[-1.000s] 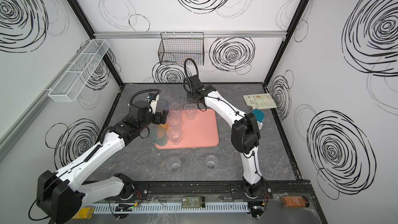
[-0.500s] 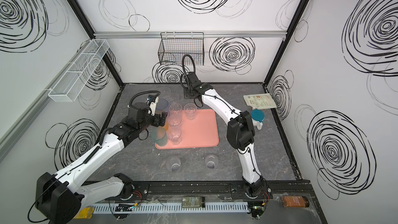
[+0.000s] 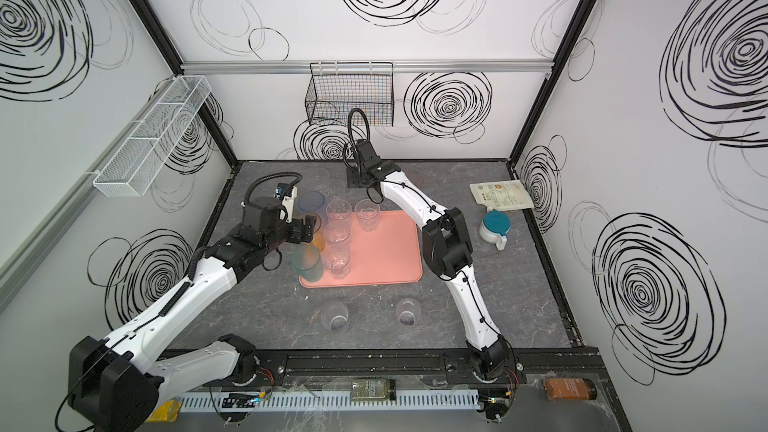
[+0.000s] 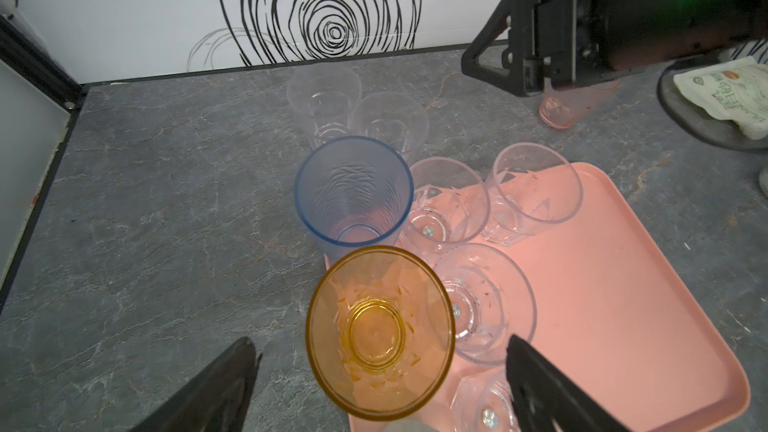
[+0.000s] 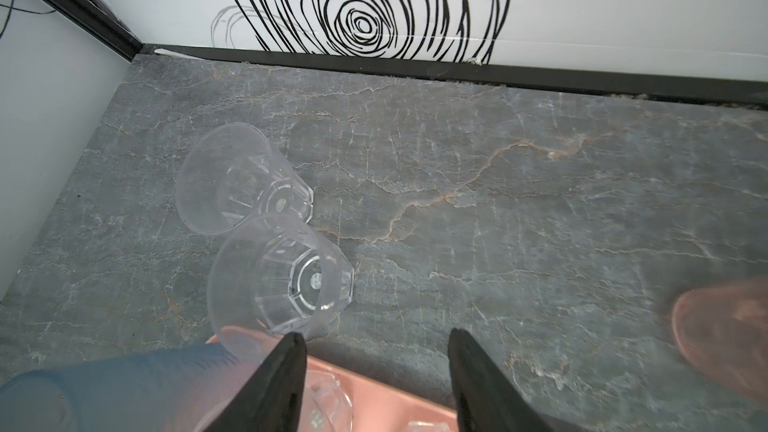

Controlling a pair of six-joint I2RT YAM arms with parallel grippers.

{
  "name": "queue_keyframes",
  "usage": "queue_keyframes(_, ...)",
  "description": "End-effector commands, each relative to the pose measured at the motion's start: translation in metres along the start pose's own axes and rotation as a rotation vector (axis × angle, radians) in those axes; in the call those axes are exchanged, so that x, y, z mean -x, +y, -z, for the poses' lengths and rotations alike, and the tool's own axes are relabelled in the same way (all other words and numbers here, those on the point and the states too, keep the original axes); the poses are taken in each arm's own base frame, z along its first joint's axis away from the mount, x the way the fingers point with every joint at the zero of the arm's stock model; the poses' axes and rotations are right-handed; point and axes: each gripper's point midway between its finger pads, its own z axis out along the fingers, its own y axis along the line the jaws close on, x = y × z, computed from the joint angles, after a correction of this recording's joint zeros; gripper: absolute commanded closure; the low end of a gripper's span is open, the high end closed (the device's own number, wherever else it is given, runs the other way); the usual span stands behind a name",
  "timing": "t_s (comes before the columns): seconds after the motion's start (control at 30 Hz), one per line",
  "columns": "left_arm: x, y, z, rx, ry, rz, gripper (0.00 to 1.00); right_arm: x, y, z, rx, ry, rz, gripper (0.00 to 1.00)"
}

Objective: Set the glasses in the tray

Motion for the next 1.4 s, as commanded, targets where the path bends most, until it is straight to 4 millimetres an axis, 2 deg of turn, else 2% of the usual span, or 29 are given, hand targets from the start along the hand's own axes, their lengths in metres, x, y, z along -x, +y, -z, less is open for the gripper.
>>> queue_keyframes(0.0,0.012,0.006,0.000,0.011,-0.037,0.039,0.04,0.010,0.012,-0.012,0.067,-0.030,0.020,0.42)
queue_keyframes(0.17,0.011,0.003,-0.008,0.000,-0.019,0.042,0.04,0.014,0.021,-0.027,0.080,-0.082,0.042,0.42)
queue_keyframes(0.4,0.003,-0.001,-0.017,-0.016,-0.011,0.058,0.04,0.005,0.026,-0.057,0.121,-0.093,0.022,0.41)
queue_keyframes(0.67,-0.004,-0.007,-0.020,-0.037,0.001,0.065,0.04,0.010,0.036,-0.064,0.145,-0.142,0.019,0.41)
queue_keyframes(0.93,-0.004,-0.006,-0.018,-0.033,-0.007,0.070,0.04,-0.007,0.041,-0.082,0.185,-0.103,0.002,0.53)
queue_keyframes(1.13,-0.005,-0.005,-0.016,-0.032,-0.009,0.074,0.04,-0.008,0.037,-0.082,0.174,-0.094,0.003,0.55)
queue_keyframes(1.37,-0.007,-0.005,-0.014,-0.037,-0.014,0.083,0.04,-0.001,0.023,-0.075,0.145,-0.088,-0.010,0.68)
